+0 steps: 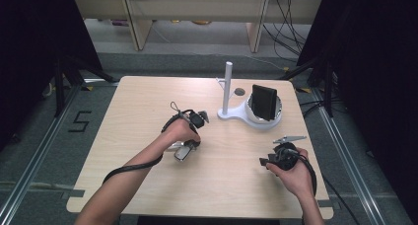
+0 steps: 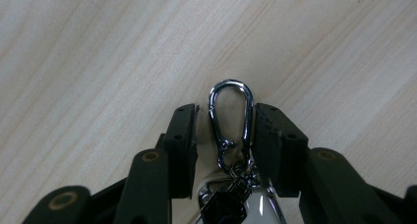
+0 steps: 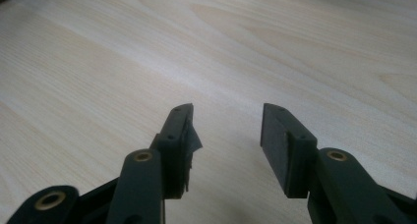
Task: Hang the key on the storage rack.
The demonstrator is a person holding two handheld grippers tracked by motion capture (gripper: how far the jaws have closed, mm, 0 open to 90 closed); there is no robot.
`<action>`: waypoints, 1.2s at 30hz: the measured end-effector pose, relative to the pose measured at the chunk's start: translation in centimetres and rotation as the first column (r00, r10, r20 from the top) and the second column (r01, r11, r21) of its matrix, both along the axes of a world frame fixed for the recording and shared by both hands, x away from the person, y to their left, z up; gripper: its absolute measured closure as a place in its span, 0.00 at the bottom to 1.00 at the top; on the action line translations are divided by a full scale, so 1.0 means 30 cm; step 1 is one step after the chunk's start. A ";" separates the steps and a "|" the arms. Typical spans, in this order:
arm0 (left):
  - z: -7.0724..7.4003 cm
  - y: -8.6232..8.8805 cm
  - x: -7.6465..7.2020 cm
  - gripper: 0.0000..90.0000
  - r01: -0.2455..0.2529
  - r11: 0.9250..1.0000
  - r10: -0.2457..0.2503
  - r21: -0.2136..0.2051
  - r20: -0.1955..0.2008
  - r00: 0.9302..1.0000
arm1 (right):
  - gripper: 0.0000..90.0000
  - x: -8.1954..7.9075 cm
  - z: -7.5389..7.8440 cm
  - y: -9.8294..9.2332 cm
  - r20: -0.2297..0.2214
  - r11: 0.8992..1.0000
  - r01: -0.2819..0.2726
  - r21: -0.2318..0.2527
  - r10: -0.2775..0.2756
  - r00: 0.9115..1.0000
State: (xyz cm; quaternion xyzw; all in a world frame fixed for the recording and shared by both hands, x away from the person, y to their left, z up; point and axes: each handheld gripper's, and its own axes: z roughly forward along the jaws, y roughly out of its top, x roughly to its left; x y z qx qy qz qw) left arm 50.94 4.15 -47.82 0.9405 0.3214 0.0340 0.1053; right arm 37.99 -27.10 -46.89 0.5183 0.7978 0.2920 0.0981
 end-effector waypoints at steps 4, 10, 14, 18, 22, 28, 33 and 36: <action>0.004 0.003 -0.008 0.65 0.005 1.000 -0.005 0.028 -0.004 1.000 | 0.63 0.000 0.000 0.002 -0.004 1.000 0.000 0.004 0.000 1.000; 0.004 0.006 -0.018 0.70 -0.001 0.999 0.003 0.052 -0.038 0.999 | 0.63 0.002 -0.007 0.004 0.003 1.000 0.002 0.011 -0.002 1.000; 0.005 0.001 -0.028 0.78 -0.005 0.998 0.007 0.058 -0.039 0.999 | 0.63 0.002 -0.002 0.003 -0.019 1.000 -0.007 -0.011 0.007 1.000; 0.007 0.000 -0.033 0.80 0.014 0.997 -0.011 0.079 -0.042 0.999 | 0.63 0.001 -0.006 0.005 -0.009 1.000 -0.005 0.001 0.005 1.000; 0.007 0.005 -0.036 0.82 0.033 0.997 -0.031 0.065 -0.035 0.999 | 0.63 0.000 -0.002 0.004 -0.019 1.000 -0.001 -0.009 0.001 1.000; 0.007 0.022 -0.041 0.83 0.044 0.998 -0.043 0.037 -0.027 0.999 | 0.63 0.004 -0.008 0.001 -0.006 1.000 -0.001 0.004 0.001 1.000; 0.006 0.031 -0.045 0.83 0.044 0.999 -0.043 0.018 -0.017 0.999 | 0.63 0.006 -0.013 0.004 0.013 1.000 -0.001 0.020 0.001 1.000; 0.002 0.035 -0.052 0.83 0.045 0.999 -0.045 -0.004 0.005 0.999 | 0.63 0.002 -0.002 0.002 -0.008 1.000 -0.001 0.003 0.001 1.000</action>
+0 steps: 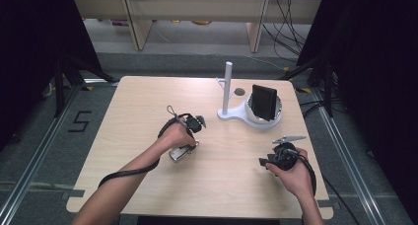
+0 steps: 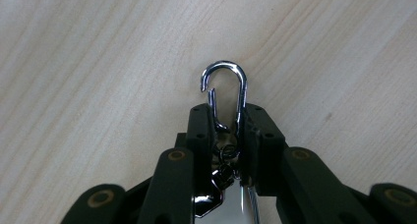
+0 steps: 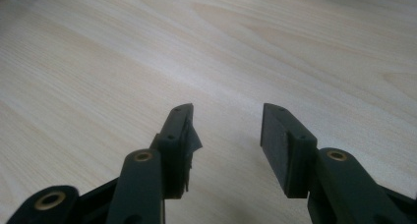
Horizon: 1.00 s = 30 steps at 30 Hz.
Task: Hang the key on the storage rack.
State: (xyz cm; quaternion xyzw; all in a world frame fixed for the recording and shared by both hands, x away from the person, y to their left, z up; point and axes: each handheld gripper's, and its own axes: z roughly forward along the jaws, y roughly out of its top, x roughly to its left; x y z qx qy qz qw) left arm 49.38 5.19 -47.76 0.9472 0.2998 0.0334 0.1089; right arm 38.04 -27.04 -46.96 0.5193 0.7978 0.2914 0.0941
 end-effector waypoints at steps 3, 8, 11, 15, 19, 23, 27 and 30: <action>-0.001 0.008 -0.013 0.83 -0.010 0.999 0.011 -0.039 0.023 1.000 | 0.63 -0.002 0.001 0.000 0.001 1.000 0.002 0.001 -0.002 1.000; 0.015 0.033 -0.029 0.83 -0.003 0.994 0.012 -0.109 0.080 0.997 | 0.63 -0.002 -0.001 0.001 0.001 1.000 0.001 0.001 -0.001 1.000; 0.029 0.053 -0.041 0.83 -0.016 0.985 0.038 -0.172 0.124 0.992 | 0.63 -0.002 -0.001 0.001 0.000 1.000 0.001 -0.001 -0.001 1.000; 0.039 0.080 -0.049 0.83 -0.035 0.969 0.082 -0.246 0.186 0.979 | 0.63 -0.003 0.000 0.002 0.000 1.000 0.002 0.000 -0.002 1.000; 0.048 0.106 -0.051 0.83 -0.041 0.953 0.109 -0.299 0.212 0.971 | 0.63 -0.004 0.000 0.004 0.000 1.000 0.008 0.003 -0.008 1.000; 0.057 0.121 -0.055 0.83 -0.039 0.940 0.128 -0.338 0.245 0.961 | 0.63 -0.003 -0.001 0.005 0.001 1.000 0.007 0.002 -0.007 1.000; 0.066 0.131 -0.060 0.83 -0.036 0.921 0.164 -0.387 0.303 0.939 | 0.63 -0.004 -0.003 0.005 0.003 1.000 0.006 0.000 -0.006 1.000; 0.075 0.139 -0.061 0.83 -0.034 0.910 0.185 -0.412 0.331 0.925 | 0.63 -0.004 -0.002 0.006 0.003 1.000 0.006 0.001 -0.006 1.000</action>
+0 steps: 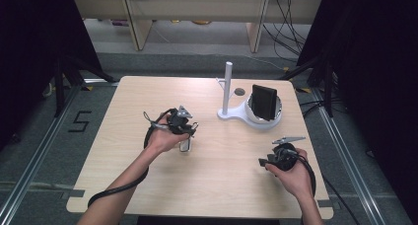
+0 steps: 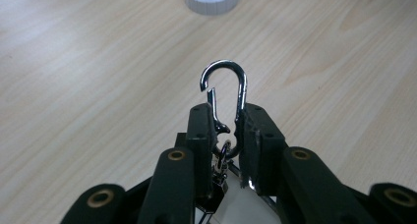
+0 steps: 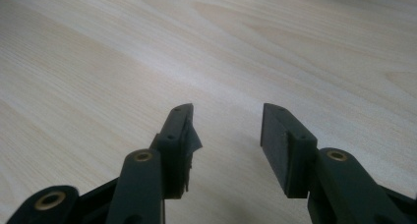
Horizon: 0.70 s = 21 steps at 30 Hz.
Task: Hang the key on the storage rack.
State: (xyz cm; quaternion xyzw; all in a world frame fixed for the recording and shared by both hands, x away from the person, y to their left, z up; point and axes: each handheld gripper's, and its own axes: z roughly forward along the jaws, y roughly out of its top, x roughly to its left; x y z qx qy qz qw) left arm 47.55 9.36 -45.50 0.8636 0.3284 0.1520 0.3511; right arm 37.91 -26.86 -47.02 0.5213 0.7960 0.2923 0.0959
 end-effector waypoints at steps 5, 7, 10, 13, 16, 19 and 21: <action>0.013 0.012 -0.002 0.83 -0.008 1.000 0.008 -0.010 0.029 1.000 | 0.63 -0.001 0.002 -0.001 0.002 1.000 -0.008 -0.005 0.008 1.000; 0.018 0.018 -0.002 0.83 -0.008 1.000 0.010 -0.022 0.053 0.999 | 0.63 0.000 0.004 -0.001 -0.008 1.000 -0.012 -0.011 0.012 1.000; 0.025 0.022 -0.005 0.83 -0.026 0.998 0.031 -0.060 0.084 0.996 | 0.63 -0.001 0.002 0.000 0.004 1.000 -0.006 -0.003 0.006 1.000; 0.031 0.022 -0.006 0.83 -0.044 0.993 0.057 -0.106 0.122 0.991 | 0.63 -0.001 0.002 0.001 -0.001 1.000 -0.005 0.000 0.005 1.000; 0.040 0.025 -0.006 0.83 -0.050 0.990 0.069 -0.130 0.146 0.987 | 0.63 -0.002 0.004 0.001 -0.011 1.000 -0.013 -0.010 0.013 1.000; 0.046 0.024 -0.007 0.83 -0.052 0.988 0.076 -0.149 0.159 0.984 | 0.63 0.000 0.002 0.000 -0.014 1.000 -0.019 -0.001 0.019 1.000; 0.048 0.022 -0.007 0.83 -0.057 0.986 0.083 -0.157 0.164 0.983 | 0.63 0.000 0.004 -0.001 -0.021 1.000 -0.020 -0.010 0.020 1.000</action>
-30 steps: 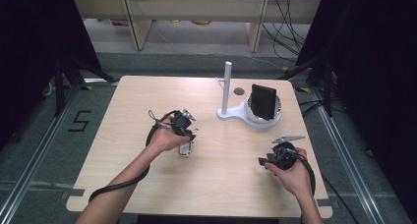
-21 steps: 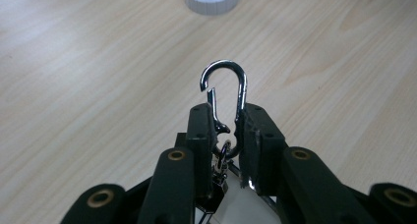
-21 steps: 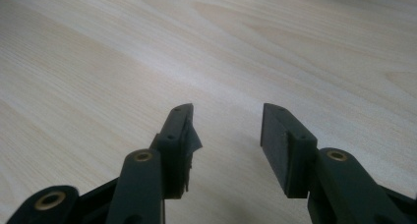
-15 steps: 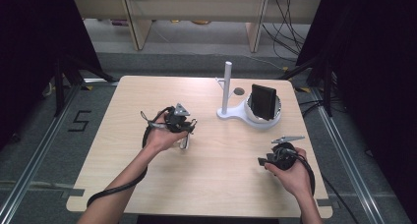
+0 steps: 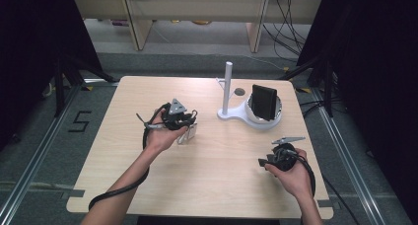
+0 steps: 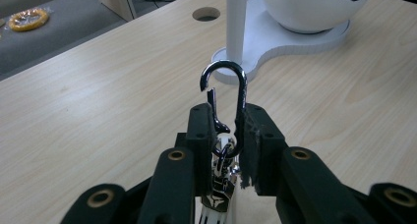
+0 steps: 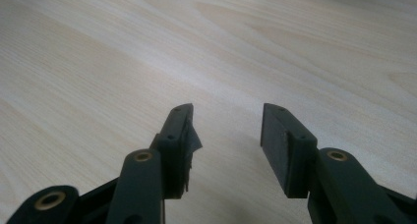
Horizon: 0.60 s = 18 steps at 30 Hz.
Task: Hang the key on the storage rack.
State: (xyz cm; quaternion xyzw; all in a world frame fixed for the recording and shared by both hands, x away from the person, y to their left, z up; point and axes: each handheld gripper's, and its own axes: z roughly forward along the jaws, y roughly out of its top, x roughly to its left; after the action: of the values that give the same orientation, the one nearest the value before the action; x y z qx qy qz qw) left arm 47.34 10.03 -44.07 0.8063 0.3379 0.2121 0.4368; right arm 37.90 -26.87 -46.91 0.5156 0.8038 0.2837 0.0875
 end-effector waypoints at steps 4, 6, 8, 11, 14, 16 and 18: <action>0.004 -0.003 0.003 0.83 -0.006 1.000 0.006 -0.024 0.032 0.999 | 0.63 0.005 -0.001 -0.004 0.002 1.000 -0.020 0.016 0.020 1.000; 0.009 -0.005 0.003 0.83 -0.012 0.999 0.014 -0.038 0.050 0.999 | 0.63 0.004 0.000 -0.004 0.003 1.000 -0.017 0.016 0.017 1.000; 0.015 -0.012 0.002 0.83 -0.025 0.998 0.029 -0.064 0.072 0.997 | 0.63 0.005 0.000 -0.007 0.004 1.000 -0.025 0.012 0.025 1.000; 0.030 -0.018 0.004 0.83 -0.027 0.997 0.035 -0.077 0.096 0.995 | 0.63 0.005 0.000 -0.007 0.003 1.000 -0.025 0.012 0.025 1.000; 0.043 -0.027 0.005 0.83 -0.030 0.995 0.040 -0.093 0.110 0.993 | 0.63 0.004 -0.001 -0.004 0.003 1.000 -0.017 0.017 0.017 1.000; 0.049 -0.033 0.007 0.83 -0.029 0.995 0.041 -0.099 0.118 0.992 | 0.63 0.004 -0.001 -0.004 0.000 1.000 -0.020 0.019 0.020 1.000; 0.054 -0.040 0.010 0.83 -0.032 0.994 0.045 -0.106 0.122 0.992 | 0.63 0.004 -0.002 -0.003 0.003 1.000 -0.016 0.016 0.016 1.000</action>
State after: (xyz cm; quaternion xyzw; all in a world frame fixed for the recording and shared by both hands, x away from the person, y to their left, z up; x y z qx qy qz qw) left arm 47.65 8.84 -42.46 0.7611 0.3361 0.2521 0.4942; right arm 38.02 -26.96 -46.96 0.5092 0.8055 0.2917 0.0824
